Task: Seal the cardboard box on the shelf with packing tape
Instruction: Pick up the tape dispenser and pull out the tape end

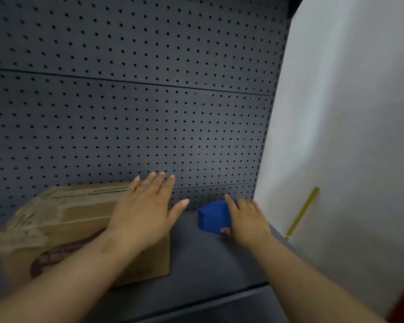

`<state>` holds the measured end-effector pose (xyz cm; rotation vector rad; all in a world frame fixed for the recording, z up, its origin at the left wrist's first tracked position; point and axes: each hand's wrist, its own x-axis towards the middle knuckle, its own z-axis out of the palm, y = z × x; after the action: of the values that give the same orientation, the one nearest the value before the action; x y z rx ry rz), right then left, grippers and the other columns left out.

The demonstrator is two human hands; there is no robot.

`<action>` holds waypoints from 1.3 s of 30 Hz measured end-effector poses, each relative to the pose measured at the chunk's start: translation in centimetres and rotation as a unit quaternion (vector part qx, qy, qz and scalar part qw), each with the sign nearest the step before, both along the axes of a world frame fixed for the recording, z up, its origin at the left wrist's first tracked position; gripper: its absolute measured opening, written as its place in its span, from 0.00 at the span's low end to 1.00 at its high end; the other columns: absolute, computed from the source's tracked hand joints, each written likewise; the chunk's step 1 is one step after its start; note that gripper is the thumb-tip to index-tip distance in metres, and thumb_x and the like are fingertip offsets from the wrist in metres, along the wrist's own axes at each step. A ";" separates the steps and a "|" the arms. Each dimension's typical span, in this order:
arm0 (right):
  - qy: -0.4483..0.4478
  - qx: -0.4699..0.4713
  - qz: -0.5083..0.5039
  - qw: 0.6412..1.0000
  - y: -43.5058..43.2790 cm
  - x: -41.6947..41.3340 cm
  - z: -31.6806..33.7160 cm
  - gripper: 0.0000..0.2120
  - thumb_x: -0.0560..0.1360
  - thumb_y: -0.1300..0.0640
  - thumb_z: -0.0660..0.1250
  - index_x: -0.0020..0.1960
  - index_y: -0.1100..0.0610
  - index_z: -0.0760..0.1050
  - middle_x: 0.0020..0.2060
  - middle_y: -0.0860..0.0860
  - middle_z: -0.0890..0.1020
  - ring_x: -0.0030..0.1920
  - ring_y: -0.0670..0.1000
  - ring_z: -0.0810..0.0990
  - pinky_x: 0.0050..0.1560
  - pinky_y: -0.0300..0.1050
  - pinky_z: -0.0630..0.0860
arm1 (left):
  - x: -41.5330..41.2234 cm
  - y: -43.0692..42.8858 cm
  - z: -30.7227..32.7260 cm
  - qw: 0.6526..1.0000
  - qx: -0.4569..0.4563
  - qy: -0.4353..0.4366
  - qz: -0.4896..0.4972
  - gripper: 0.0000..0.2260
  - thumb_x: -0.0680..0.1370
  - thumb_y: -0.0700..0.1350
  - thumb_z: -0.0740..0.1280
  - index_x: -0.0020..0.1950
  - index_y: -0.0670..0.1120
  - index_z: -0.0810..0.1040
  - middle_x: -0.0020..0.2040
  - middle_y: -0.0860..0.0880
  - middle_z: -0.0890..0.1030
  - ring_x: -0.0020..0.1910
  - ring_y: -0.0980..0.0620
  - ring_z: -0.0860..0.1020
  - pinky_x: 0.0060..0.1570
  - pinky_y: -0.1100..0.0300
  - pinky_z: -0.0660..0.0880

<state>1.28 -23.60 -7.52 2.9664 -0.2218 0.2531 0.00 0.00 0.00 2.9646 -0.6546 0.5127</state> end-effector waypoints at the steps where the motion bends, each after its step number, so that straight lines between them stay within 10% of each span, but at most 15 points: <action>1: 0.015 -0.001 -0.006 1.000 -0.2 0.5 -0.1 0.42 0.74 0.40 0.62 0.76 0.53 0.40 0.73 0.58 0.59 0.73 0.58 0.56 0.74 0.54 0.46 | 0.2 -0.2 -0.1 1.000 0.001 -0.004 0.005 0.32 0.76 0.65 0.40 0.77 0.52 0.45 0.79 0.51 0.49 0.78 0.53 0.46 0.75 0.54 0.41; 14: 0.105 -0.054 0.072 0.990 -4.6 5.3 -2.0 0.46 0.71 0.46 0.68 0.75 0.48 0.37 0.56 0.55 0.79 0.55 0.58 0.76 0.65 0.52 0.64 | 1.1 -1.7 -1.3 0.999 -0.022 -0.025 0.043 0.35 0.72 0.66 0.35 0.77 0.53 0.46 0.79 0.53 0.52 0.77 0.54 0.48 0.75 0.55 0.42; 29: 0.079 0.050 0.149 0.984 -5.4 5.6 1.3 0.46 0.67 0.47 0.73 0.75 0.45 0.47 0.67 0.52 0.72 0.63 0.57 0.72 0.63 0.50 0.67 | 0.8 -1.4 -0.7 0.997 0.006 -0.066 0.040 0.46 0.62 0.70 0.25 0.77 0.54 0.48 0.78 0.53 0.55 0.77 0.55 0.52 0.73 0.57 0.42; 39: 0.008 0.132 0.236 0.963 0.3 1.1 14.6 0.53 0.62 0.50 0.78 0.73 0.47 0.44 0.59 0.56 0.76 0.52 0.58 0.75 0.48 0.49 0.73 | -0.5 -3.4 2.5 0.973 0.082 -0.215 -0.019 0.48 0.61 0.71 0.64 0.72 0.43 0.65 0.71 0.48 0.70 0.69 0.51 0.70 0.68 0.50 0.58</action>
<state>2.38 -23.32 7.10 3.2425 0.5030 0.2717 -0.50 -3.43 2.52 3.0004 -0.8193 1.1712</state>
